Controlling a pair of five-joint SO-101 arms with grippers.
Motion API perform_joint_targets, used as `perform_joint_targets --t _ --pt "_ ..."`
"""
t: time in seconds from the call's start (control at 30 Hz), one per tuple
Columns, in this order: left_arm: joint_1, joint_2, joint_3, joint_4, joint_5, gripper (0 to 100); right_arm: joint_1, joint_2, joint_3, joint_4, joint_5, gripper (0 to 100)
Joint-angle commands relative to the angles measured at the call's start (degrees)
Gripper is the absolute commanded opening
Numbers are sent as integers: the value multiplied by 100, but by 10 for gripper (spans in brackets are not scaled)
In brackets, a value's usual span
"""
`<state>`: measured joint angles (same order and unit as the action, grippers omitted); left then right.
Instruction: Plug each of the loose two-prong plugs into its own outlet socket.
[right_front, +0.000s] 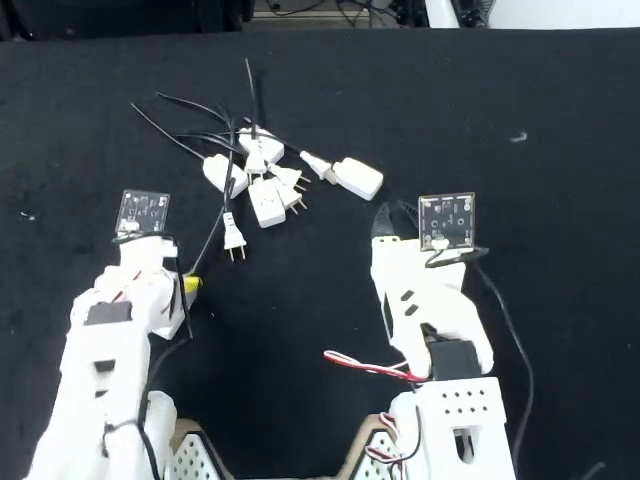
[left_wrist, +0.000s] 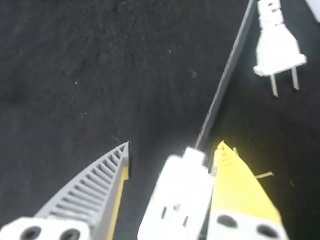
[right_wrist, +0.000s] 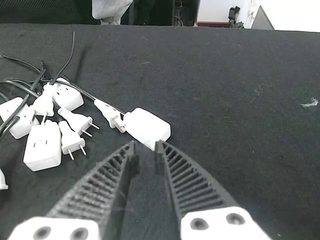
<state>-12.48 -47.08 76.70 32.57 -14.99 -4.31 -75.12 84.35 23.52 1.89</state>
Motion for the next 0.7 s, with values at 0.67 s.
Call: perform_joint_targets --t 0.67 --pt "-1710 -703 426 844 -2215 270 70 -145 -48 -132 0 67"
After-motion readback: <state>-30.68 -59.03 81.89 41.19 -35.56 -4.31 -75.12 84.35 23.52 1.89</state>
